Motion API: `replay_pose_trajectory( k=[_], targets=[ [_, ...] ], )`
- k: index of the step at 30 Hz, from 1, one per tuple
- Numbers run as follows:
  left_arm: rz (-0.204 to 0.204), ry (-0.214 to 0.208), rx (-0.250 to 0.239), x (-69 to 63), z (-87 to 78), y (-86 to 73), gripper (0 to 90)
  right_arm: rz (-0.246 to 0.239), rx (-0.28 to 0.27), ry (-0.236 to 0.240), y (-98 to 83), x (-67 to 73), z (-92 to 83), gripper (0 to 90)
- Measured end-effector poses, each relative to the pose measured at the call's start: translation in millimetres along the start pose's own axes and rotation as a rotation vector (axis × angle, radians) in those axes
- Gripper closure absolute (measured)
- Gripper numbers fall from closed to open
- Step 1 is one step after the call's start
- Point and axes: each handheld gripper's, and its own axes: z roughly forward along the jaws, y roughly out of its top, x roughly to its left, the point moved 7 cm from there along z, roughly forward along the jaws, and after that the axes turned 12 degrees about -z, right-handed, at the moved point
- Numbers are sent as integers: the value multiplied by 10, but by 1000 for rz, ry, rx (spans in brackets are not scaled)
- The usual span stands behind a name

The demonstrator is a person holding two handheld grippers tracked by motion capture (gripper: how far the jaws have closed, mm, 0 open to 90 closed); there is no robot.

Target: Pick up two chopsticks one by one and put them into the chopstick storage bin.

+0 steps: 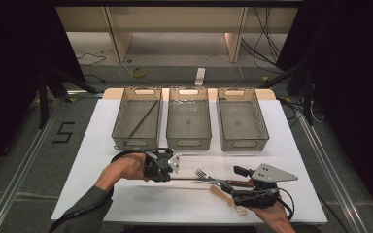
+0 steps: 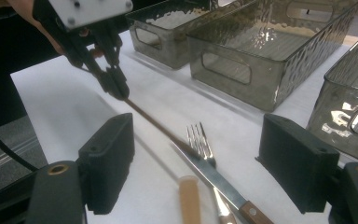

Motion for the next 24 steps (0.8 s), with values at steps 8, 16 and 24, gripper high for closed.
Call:
replay_pose_trajectory(
  k=[8, 16, 24],
  targets=[
    [-145, 62, -83, 113, -253, -1, 850, -2, 2, -2, 3, 6, -1, 272],
    [-358, 106, -170, 253, -462, 41, 850, -4, 0, -2, 6, 16, -5, 272],
    [-542, 166, -271, 494, -620, -29, 849, -6, 6, 0, -1, 22, 6, 273]
  ],
)
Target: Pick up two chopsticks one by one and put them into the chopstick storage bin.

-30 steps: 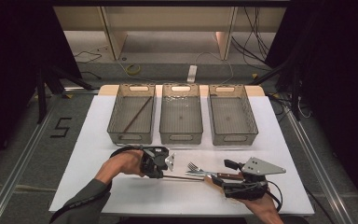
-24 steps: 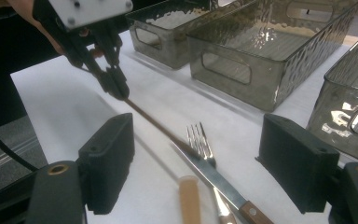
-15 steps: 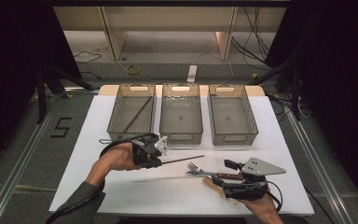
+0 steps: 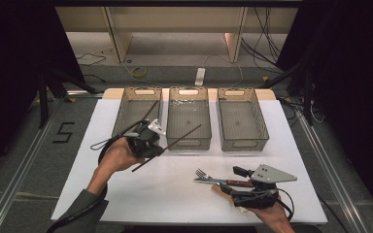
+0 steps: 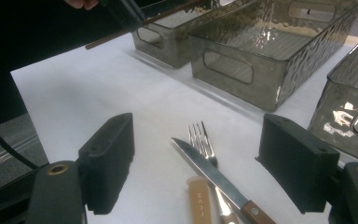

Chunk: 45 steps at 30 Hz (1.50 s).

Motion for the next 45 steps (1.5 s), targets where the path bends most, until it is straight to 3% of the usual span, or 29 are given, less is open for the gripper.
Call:
replay_pose_trajectory(
  k=[3, 6, 9, 14, 24, 26, 35, 45],
  targets=[
    [-38, 19, -31, 104, -39, 25, 849, 1, -1, -2, 0, -5, -1, 273],
    [-82, -4, -82, 185, -93, 57, 849, 3, 2, 0, -5, -10, 0, 273],
    [-105, 25, -99, 282, -122, 66, 849, 6, 1, 0, -6, -14, 0, 272],
    [-161, 35, -139, 446, -171, 108, 849, 9, 3, -1, -8, -18, 1, 273],
    [-209, 124, -189, 763, -324, 328, 849, 10, -2, -3, -9, -27, -4, 272],
    [-242, 142, -228, 844, -359, 363, 849, 9, -1, -2, -7, -23, -8, 272],
    [-285, 176, -236, 1088, -376, 422, 849, 10, -3, -1, -6, -23, -5, 273],
    [-302, 241, -231, 1284, -250, 484, 849, 11, -2, 0, -9, -24, -4, 272]
  ],
)
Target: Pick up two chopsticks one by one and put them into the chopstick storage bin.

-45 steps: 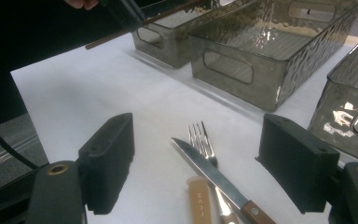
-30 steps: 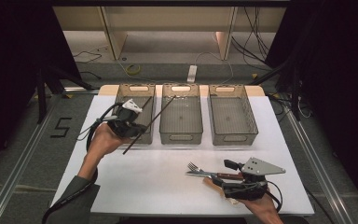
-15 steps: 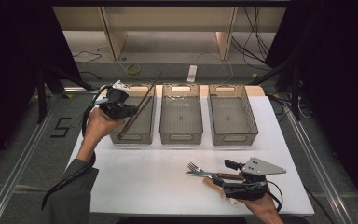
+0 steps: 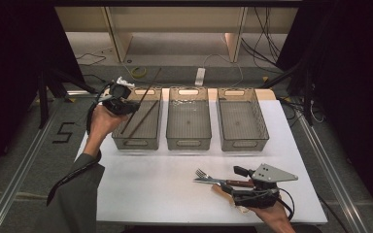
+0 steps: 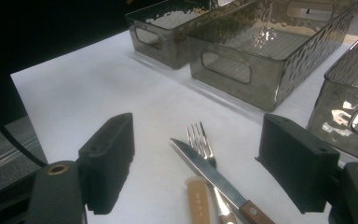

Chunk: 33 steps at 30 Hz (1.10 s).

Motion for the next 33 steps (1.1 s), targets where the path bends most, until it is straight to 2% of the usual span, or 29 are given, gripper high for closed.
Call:
replay_pose_trajectory(
  k=[3, 12, 33],
  targets=[
    [3, -1, -1, 15, 62, 4, 848, -1, -2, 1, 1, 0, -2, 273],
    [-24, 37, -8, 106, 223, -30, 848, 1, -1, 6, 1, 8, -1, 272],
    [-73, 65, 12, 239, 362, -169, 847, 1, -1, 9, 0, 13, 0, 272]
  ],
)
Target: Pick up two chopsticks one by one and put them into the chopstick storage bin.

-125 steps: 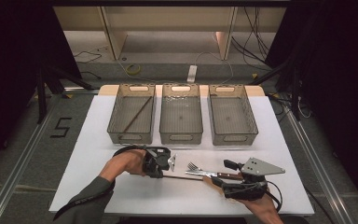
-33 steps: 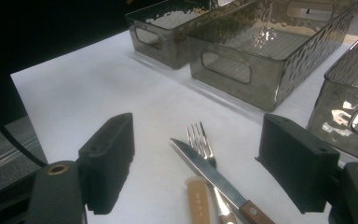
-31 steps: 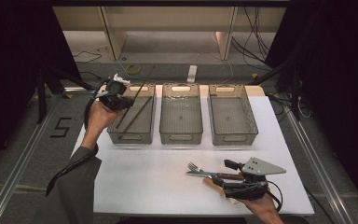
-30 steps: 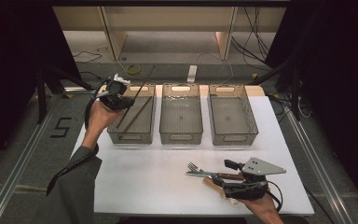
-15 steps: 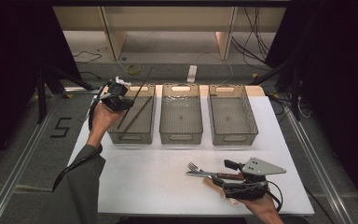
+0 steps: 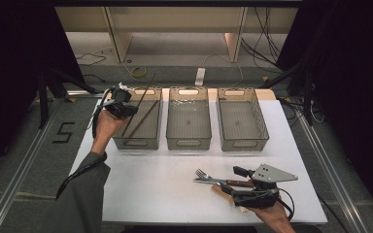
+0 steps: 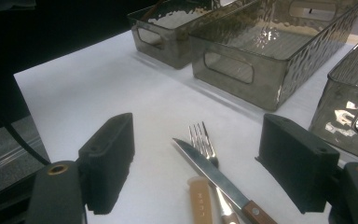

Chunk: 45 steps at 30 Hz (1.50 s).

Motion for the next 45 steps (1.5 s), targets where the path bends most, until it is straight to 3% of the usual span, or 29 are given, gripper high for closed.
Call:
replay_pose_trajectory(
  k=[18, 25, 29, 33, 40, 42, 44, 45],
  targets=[
    [-76, 0, 21, 108, 88, -110, 825, 0, 1, 0, -2, 2, 1, 272],
    [-131, -8, 4, 106, 11, -96, 617, 2, 1, -3, -2, -2, -1, 273],
    [-122, -33, 0, 13, -73, -114, 475, 3, 0, -4, -3, -8, 1, 272],
    [-165, -109, -34, -92, -225, -130, 379, -1, 1, -7, -4, -12, -4, 272],
    [-139, -197, -74, -299, -520, -308, 277, 5, 3, -15, -5, -33, -16, 272],
    [-123, -210, -93, -352, -587, -357, 257, 5, 12, -13, -10, -37, -10, 272],
    [-86, -199, -83, -390, -639, -387, 238, 3, 18, -11, -11, -39, -2, 273],
    [-77, -195, -101, -414, -676, -395, 228, -1, 17, -11, -9, -36, -1, 275]
  ],
)
